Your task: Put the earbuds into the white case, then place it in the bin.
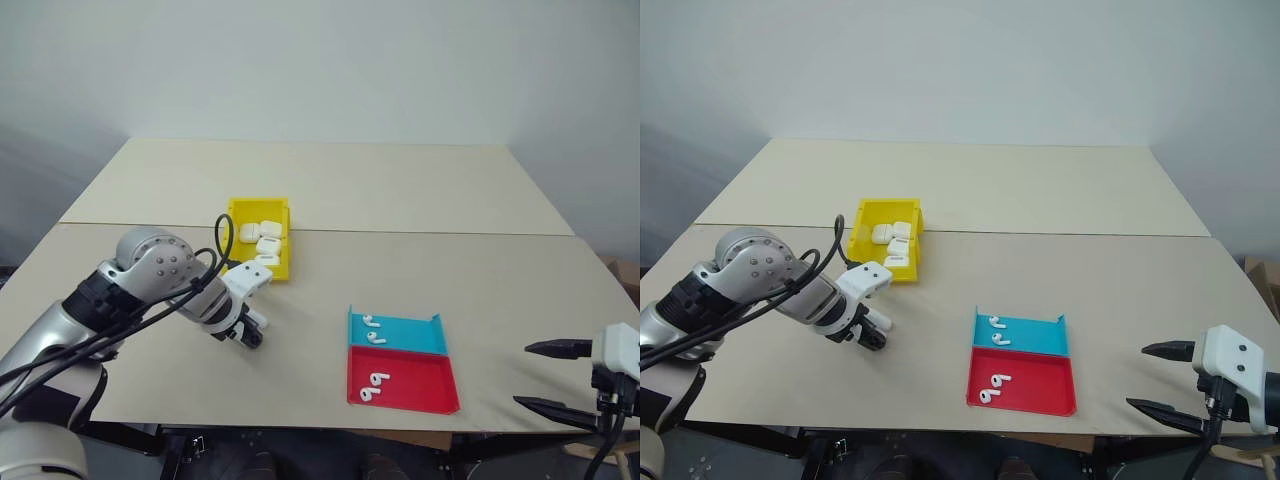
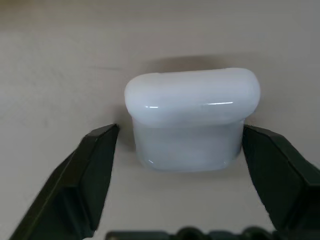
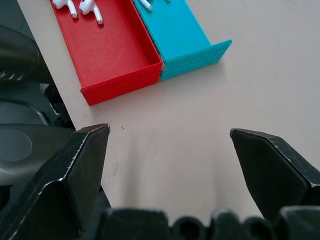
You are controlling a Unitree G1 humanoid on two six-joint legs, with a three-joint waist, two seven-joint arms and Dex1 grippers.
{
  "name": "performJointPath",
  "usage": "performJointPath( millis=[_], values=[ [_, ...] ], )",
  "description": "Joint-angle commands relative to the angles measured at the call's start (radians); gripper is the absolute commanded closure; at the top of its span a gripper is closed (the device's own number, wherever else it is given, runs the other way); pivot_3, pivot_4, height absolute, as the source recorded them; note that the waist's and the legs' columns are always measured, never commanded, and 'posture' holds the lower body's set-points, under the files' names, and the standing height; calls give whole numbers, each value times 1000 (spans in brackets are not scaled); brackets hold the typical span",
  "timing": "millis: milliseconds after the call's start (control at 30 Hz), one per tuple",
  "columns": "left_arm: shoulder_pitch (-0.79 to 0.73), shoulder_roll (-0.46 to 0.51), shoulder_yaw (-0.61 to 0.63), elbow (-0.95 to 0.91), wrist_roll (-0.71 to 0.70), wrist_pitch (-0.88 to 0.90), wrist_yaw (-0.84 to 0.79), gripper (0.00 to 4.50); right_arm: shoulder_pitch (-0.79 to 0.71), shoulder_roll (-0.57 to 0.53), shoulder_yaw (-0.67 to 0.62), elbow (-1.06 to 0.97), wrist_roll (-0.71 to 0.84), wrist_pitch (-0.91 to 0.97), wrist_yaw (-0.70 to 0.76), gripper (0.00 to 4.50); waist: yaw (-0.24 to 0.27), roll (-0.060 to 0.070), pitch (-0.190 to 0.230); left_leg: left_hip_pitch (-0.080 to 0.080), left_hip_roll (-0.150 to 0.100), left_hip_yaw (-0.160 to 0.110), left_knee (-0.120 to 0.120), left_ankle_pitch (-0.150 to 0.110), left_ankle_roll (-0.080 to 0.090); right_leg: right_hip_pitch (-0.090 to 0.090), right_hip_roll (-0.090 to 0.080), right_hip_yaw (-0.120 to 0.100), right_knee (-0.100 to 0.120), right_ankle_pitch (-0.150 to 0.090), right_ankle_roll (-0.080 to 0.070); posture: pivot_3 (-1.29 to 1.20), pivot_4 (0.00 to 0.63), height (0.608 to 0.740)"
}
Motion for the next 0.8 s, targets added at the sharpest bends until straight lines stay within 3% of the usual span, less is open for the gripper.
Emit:
performJointPath(
  millis=[33, 67, 233, 533, 667, 800],
  values=[
    [2, 12, -14, -17, 2, 3, -3, 1390, 0, 0, -19, -2, 2, -20, -2, 0, 0, 0, 0, 0, 0, 0, 0, 0, 0, 0, 0, 0, 0, 0, 0, 0, 150, 740],
    [-1, 17, -18, -27, 5, 3, -8, 1668, -1, -1, -18, -1, 1, -22, -2, 0, 0, 0, 0, 0, 0, 0, 0, 0, 0, 0, 0, 0, 0, 0, 0, 0, 150, 740],
    [-3, 32, 1, -50, 32, 3, -19, 1707, -7, -2, -12, 3, -1, -24, -5, 0, -1, 0, 0, 0, 0, 0, 0, 0, 0, 0, 0, 0, 0, 0, 0, 0, 150, 740],
    [53, 103, 224, -248, 130, -36, -172, 1707, -34, -33, -33, -4, 15, -1, 0, 0, -1, 0, 0, -1, 0, 0, 0, 0, 0, -1, 0, 0, 0, 0, 0, 0, 150, 740],
    [274, 120, 406, -409, 349, -377, -334, 1707, -93, -102, -48, -59, 43, 96, -16, 0, -3, 1, -1, 1, 0, 1, 0, 1, -2, 0, 0, 0, 0, 0, 0, 0, 150, 740],
    [565, 71, 505, -511, 665, -941, -660, 1707, -132, -218, -53, -116, 36, 165, 28, 0, 1, 1, 0, 1, 1, 1, -2, 3, -5, 1, 0, 0, -1, 1, -1, 0, 150, 740]
  ],
)
